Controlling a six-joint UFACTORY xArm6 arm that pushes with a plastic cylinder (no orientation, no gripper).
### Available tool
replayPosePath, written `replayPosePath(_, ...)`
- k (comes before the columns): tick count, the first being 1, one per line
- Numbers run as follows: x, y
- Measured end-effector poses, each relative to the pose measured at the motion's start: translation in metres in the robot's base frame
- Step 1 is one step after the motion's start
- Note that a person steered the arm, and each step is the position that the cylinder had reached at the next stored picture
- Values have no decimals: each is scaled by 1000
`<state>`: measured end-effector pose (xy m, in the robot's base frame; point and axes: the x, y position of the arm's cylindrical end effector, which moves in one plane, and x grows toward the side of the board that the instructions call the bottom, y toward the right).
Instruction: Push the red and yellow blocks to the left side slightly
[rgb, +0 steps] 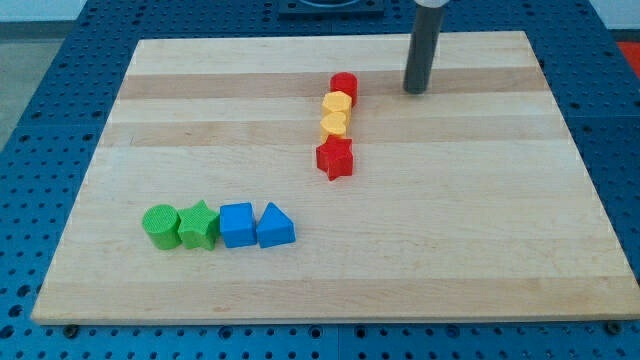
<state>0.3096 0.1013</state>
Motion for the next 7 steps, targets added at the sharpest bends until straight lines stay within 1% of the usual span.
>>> replayPosePath(1, 0, -32)
replayPosePath(2, 0, -48)
replayPosePath(7, 2, -60)
